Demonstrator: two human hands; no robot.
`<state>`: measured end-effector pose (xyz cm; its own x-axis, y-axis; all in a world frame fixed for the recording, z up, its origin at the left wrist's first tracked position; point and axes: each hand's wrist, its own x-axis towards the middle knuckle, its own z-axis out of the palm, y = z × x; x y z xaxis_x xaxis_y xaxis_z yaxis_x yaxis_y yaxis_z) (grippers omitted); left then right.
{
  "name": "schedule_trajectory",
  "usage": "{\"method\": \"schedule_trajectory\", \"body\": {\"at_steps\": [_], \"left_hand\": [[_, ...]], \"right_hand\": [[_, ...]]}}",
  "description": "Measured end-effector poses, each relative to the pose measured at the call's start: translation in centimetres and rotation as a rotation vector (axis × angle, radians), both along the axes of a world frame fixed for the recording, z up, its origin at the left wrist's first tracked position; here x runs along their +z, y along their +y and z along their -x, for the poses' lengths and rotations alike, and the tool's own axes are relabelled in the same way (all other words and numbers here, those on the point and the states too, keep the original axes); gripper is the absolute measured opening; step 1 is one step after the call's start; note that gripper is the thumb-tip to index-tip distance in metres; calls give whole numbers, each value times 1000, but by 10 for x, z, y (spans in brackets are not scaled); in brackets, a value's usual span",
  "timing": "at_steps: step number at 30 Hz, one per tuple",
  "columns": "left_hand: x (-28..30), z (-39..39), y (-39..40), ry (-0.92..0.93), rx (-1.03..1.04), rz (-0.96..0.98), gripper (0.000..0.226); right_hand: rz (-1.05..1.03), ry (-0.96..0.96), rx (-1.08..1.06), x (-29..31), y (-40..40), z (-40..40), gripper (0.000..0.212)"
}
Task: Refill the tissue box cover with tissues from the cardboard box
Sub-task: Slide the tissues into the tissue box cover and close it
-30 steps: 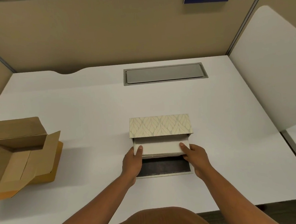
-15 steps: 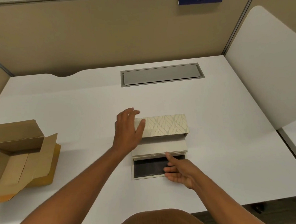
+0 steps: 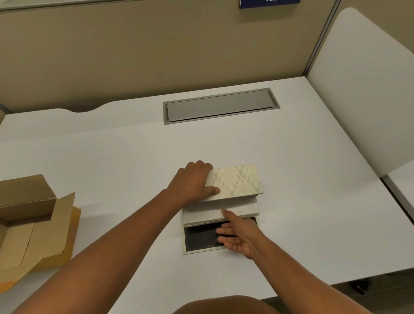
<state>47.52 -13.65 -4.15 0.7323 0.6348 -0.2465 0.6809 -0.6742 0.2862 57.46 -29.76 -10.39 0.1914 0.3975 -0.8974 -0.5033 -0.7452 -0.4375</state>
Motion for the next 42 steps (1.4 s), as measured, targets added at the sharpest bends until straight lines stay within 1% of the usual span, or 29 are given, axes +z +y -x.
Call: {"method": "schedule_trajectory", "body": {"at_steps": [3, 6, 11, 13, 15, 17, 18, 19, 21, 22, 24, 26, 30, 36, 40, 42], "left_hand": [[1, 6, -16, -44, 0, -30, 69], [2, 9, -31, -46, -6, -82, 64], [-1, 13, -47, -74, -9, -143, 63], [-1, 14, -51, -87, -15, -157, 63], [-2, 16, -55, -97, -24, -176, 62], [-4, 18, -60, -111, -34, -198, 62], [-6, 19, -62, -121, -37, -208, 61], [-8, 21, -65, -131, -40, -216, 60], [-11, 24, -69, -155, -52, -227, 59], [-12, 25, -71, -164, -60, -231, 58], [-15, 28, -75, -168, -81, -244, 58], [-17, 30, -79, -164, -101, -259, 57], [-20, 33, -87, -150, -132, -302, 55], [-32, 43, -103, -147, -195, -369, 48], [-47, 47, -112, -161, -205, -381, 45], [-53, 49, -115, -172, -219, -393, 47]], "right_hand": [[-10, -25, -19, 2, 2, 2, 46], [-22, -42, -38, 3, 1, 4, 38], [-69, -71, -61, 2, -6, 9, 26], [-92, -66, -5, 2, -12, 7, 23], [-93, -71, 118, 2, -23, -2, 27], [-66, -116, 223, 2, -39, -20, 29], [-53, -158, 214, 1, -47, -30, 28], [-48, -205, 143, 1, -55, -41, 26], [-91, -281, -86, 3, -63, -64, 24], [-125, -324, -163, 6, -63, -73, 28], [-181, -399, -187, 13, -58, -84, 40], [-217, -448, -134, 20, -51, -86, 48], [-278, -560, 3, 22, -45, -72, 52], [-339, -643, 62, 10, -57, -63, 27], [-357, -689, 114, 1, -66, -63, 26], [-385, -710, 127, -5, -71, -61, 19]]}}
